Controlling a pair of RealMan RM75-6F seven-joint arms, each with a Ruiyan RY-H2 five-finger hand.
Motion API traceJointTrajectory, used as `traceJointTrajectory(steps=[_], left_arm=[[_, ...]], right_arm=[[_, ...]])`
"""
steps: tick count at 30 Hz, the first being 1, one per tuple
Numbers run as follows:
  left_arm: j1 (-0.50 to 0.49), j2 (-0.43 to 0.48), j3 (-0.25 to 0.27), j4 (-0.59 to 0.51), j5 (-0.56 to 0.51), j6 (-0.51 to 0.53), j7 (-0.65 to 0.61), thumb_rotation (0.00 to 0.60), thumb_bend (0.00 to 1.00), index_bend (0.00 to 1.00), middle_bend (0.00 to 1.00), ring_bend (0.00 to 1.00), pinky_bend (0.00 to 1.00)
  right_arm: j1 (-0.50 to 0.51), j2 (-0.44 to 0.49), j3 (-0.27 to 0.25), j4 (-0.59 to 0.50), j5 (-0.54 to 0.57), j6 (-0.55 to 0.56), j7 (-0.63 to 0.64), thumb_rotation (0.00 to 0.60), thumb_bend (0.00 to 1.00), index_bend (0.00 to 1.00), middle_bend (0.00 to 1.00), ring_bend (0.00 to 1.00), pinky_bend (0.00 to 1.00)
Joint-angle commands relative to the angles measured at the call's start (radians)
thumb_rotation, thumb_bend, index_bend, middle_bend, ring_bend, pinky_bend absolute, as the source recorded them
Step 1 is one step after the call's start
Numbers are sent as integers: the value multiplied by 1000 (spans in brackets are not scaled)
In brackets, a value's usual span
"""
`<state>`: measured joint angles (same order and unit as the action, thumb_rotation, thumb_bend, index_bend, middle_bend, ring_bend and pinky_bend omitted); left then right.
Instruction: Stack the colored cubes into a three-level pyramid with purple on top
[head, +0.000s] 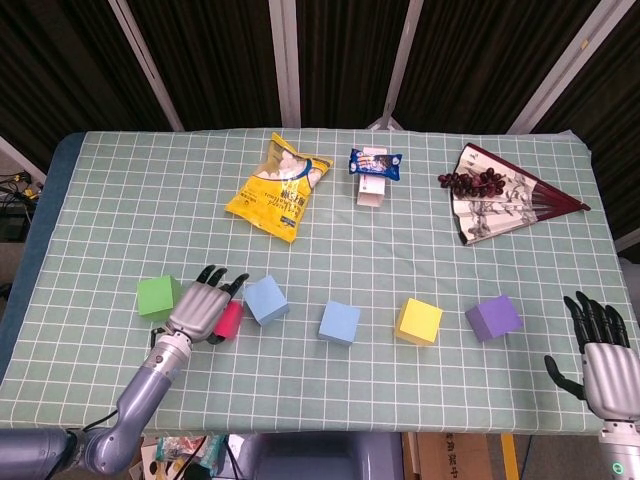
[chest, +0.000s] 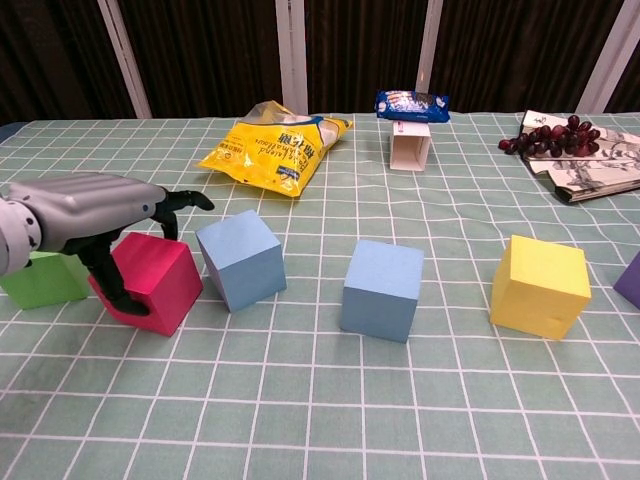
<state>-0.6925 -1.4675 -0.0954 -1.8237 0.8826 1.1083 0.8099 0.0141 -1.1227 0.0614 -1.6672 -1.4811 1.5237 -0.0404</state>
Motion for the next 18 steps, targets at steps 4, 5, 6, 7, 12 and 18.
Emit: traceJointTrajectory(steps=[4,5,6,7,12,18], left_arm=[[5,-25,-14,10,-31,42,-14,600,201,27,441,95,80],[3,-36,-18,14,-36,52,-10,600,201,29,441,95,80],[1,-43,-19,17,-39,57,-7,600,201,31,441,95,80],[-2,-54,-22,20,-44,63,-4,600,201,32,441,95,80],[-22,-107,-44,39,-75,81,11,600,201,34,441,95,80],[-57,-166,-81,65,-96,104,34,600,201,34,442,95,80]], right_arm=[[0,0,-1,-1,-2,0,1,600,348,0,0,0,0],[0,0,-1,-1,-3,0,1,600,347,0,0,0,0],[0,0,-1,-1,-3,0,1,600,347,0,0,0,0],[0,0,-1,-1,-4,0,1,600,347,0,0,0,0],[-1,0,-1,-1,-5,2,3,600,347,0,0,0,0],[-3,3,-1,-3,-4,2,7,600,347,0,0,0,0]])
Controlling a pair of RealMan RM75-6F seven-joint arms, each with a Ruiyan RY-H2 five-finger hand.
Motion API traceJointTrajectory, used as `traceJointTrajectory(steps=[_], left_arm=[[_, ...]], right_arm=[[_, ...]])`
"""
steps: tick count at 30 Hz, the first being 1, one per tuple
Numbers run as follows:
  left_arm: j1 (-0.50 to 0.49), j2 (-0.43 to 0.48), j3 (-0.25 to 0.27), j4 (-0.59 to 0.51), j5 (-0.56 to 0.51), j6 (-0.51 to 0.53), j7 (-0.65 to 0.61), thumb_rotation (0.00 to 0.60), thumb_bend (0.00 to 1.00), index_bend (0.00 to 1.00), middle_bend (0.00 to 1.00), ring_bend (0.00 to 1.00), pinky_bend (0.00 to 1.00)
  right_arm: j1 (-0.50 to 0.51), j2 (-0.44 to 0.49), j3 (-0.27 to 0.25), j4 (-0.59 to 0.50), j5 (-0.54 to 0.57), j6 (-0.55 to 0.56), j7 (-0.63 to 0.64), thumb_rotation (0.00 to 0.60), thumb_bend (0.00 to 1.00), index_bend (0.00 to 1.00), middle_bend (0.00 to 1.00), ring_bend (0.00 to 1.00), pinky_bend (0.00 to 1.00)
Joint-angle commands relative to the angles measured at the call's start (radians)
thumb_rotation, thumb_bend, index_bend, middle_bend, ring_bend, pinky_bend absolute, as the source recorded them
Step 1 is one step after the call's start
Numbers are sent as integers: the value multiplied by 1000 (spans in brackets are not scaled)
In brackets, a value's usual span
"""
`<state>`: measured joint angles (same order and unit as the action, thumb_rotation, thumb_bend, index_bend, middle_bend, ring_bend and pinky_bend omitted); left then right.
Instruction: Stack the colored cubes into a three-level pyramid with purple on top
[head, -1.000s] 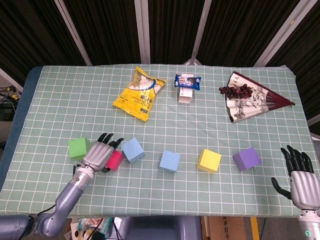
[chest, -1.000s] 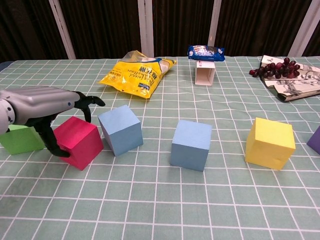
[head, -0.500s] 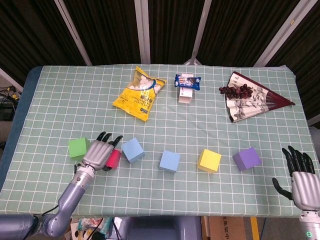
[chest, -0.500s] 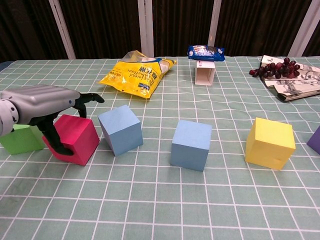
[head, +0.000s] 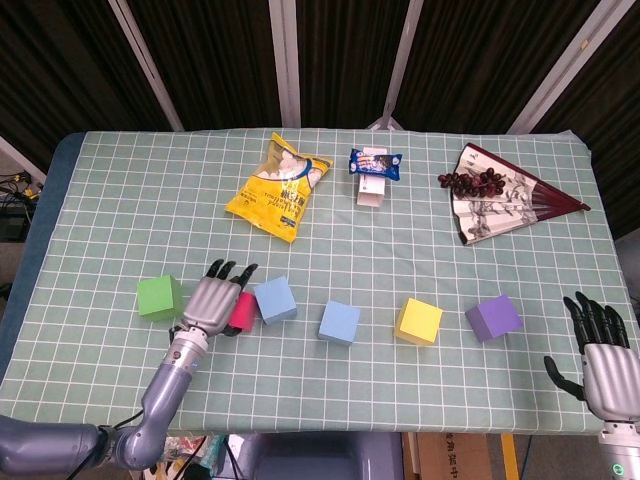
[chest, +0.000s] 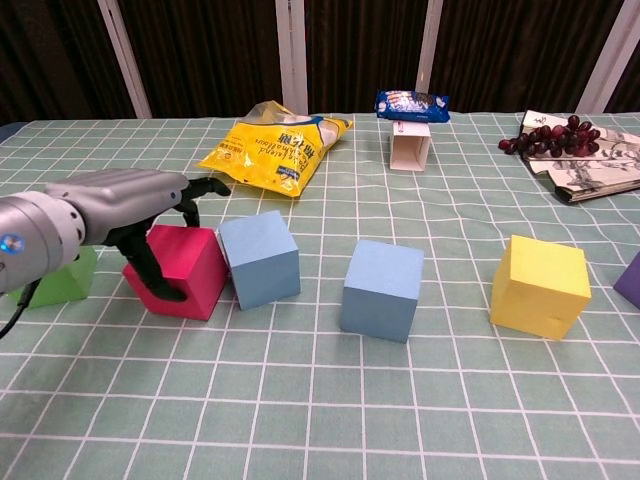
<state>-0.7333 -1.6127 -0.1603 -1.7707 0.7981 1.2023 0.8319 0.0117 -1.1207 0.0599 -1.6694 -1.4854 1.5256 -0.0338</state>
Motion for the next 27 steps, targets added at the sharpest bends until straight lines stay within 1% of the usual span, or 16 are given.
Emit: traceJointTrajectory(steps=[1,6,12,16,22,27], left_arm=[[-22,-29,-24,18,-16,15,17,600,201,35,442,95,80],[-51,-60,-55,42,-43,24,35,600,201,36,443,95,80],[-84,-87,-80,77,-80,23,59,600,201,36,445,95,80],[-104,-109,-101,98,-125,11,59,600,201,36,445,95,80],[-126,-112,-109,98,-175,-1,77,600,201,35,448,95,80],[-149,-95,-120,110,-217,-13,98,600,201,36,447,95,80]], right_arm=[[-1,1,0,0,0,1,1,600,347,0,0,0,0],[-3,3,0,0,1,2,6,600,347,0,0,0,0],[-4,6,0,0,2,3,10,600,347,0,0,0,0],[-5,6,1,0,1,4,11,600,347,0,0,0,0],[-7,8,2,0,2,6,12,600,347,0,0,0,0],[-7,7,1,0,1,6,13,600,347,0,0,0,0]])
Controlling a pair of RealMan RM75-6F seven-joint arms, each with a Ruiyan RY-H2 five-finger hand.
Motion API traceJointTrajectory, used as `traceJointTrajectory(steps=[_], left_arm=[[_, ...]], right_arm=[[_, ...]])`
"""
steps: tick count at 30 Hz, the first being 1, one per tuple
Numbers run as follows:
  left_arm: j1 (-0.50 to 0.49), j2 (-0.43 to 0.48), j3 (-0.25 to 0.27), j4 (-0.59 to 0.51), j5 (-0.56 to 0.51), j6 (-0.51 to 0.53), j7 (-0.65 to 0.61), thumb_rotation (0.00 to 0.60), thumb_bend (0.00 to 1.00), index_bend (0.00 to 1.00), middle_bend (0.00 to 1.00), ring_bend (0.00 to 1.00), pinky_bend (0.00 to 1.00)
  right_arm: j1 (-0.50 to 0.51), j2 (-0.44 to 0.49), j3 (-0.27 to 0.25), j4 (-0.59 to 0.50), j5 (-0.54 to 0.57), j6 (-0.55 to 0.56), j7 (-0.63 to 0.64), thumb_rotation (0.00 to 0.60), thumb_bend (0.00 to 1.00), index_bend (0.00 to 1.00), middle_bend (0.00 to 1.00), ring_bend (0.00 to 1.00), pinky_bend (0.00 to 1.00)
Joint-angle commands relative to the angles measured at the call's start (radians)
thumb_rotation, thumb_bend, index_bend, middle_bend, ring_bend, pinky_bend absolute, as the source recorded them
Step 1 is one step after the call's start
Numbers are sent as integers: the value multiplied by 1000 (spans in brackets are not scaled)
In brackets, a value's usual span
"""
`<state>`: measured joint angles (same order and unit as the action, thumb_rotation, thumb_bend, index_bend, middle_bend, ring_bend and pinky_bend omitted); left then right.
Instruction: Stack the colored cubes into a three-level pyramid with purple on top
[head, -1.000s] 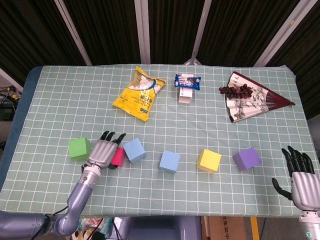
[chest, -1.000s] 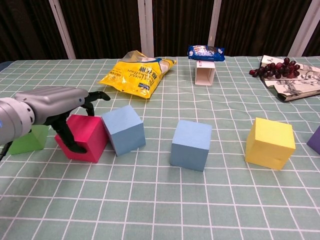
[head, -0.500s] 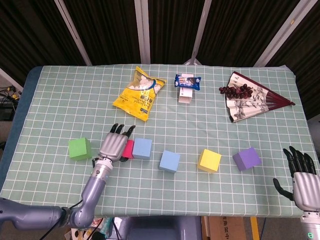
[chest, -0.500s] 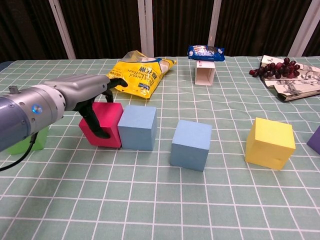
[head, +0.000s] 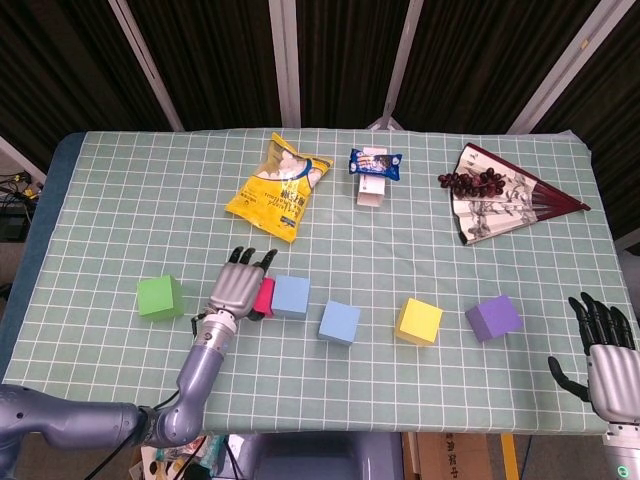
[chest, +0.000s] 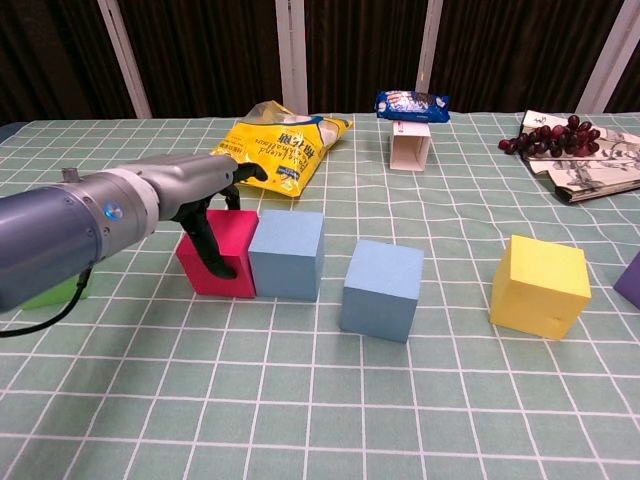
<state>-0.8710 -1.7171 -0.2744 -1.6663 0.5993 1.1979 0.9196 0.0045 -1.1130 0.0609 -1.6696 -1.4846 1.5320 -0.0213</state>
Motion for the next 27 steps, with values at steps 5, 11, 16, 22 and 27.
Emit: traceJointTrajectory(steps=[5,11,16,22,27], left_arm=[[-38,29,-23,10,-72,-32,26,600,208,36,446,95,80],[-67,38,-27,11,-106,-46,36,600,213,34,437,95,80],[-84,38,-23,11,-127,-48,36,600,212,31,432,95,80],[-98,47,-9,-7,-149,-37,46,600,212,30,431,95,80],[-106,54,-2,-22,-157,-24,46,600,213,30,431,95,80]], right_arm=[[0,-1,1,-1,1,-1,-1,600,347,0,0,0,0],[2,-3,1,-2,1,-4,-2,600,348,0,0,0,0],[2,-4,1,-2,0,-4,-3,600,348,0,0,0,0],[2,-5,2,-2,-1,-3,0,600,347,0,0,0,0],[2,-5,2,-2,-4,-1,1,600,347,0,0,0,0]])
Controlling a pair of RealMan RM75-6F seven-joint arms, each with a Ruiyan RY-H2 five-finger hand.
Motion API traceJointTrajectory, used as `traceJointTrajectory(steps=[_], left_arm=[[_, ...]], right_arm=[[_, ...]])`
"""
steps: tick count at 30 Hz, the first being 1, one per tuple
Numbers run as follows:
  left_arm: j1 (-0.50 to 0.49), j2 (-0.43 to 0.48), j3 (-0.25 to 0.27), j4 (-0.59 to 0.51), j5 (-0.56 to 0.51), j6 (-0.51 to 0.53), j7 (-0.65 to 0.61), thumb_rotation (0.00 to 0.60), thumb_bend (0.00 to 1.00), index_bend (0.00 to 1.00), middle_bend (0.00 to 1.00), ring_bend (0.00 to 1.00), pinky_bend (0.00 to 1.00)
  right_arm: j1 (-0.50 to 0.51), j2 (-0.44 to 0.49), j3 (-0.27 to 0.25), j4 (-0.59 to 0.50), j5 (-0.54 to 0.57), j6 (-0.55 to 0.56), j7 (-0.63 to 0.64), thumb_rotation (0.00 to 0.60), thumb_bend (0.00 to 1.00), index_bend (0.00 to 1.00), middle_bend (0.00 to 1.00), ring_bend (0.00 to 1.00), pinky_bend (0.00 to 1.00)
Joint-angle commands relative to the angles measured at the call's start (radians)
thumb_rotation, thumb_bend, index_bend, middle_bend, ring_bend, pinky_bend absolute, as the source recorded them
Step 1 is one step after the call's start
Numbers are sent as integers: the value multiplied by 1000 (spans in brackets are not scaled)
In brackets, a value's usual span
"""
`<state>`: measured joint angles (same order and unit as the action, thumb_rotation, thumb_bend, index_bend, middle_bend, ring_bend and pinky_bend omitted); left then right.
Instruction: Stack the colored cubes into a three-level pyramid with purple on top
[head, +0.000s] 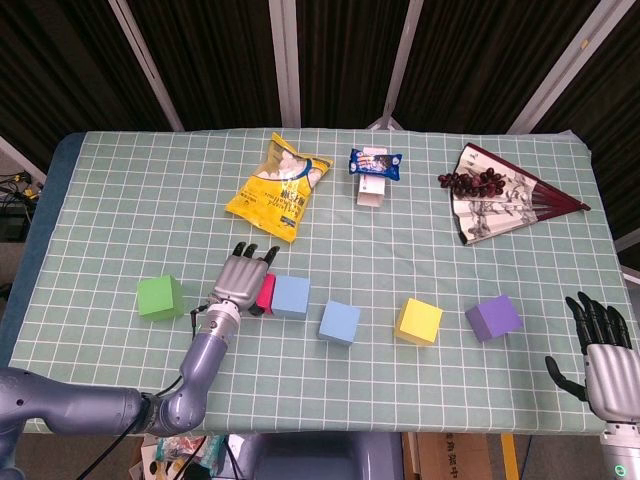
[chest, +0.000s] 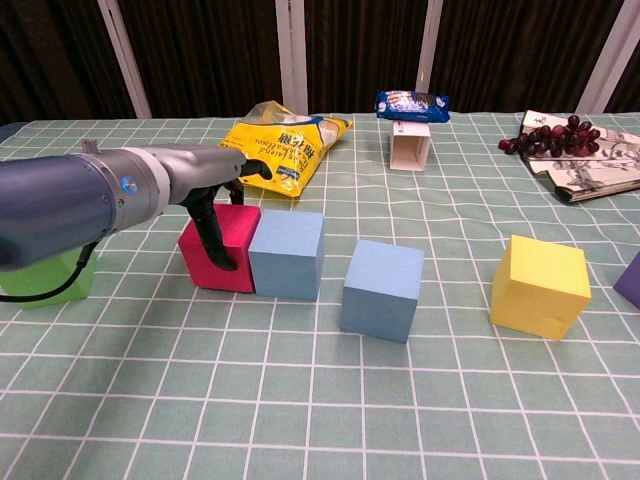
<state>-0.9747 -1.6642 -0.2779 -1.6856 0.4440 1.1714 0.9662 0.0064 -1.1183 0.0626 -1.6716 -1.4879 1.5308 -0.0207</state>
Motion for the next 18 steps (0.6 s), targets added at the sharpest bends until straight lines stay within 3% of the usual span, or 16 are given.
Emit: traceJointTrajectory(steps=[1,18], left_arm=[[-3,2,2,-5,-2,4,-1,600,213,30,431,95,79],[-34,-9,17,-6,-31,26,-3,600,213,24,423,95,79]], right_arm=[[0,0,0,0,-1,0,0,600,347,0,0,0,0],[-1,0,1,-1,-3,3,7,600,347,0,0,0,0]])
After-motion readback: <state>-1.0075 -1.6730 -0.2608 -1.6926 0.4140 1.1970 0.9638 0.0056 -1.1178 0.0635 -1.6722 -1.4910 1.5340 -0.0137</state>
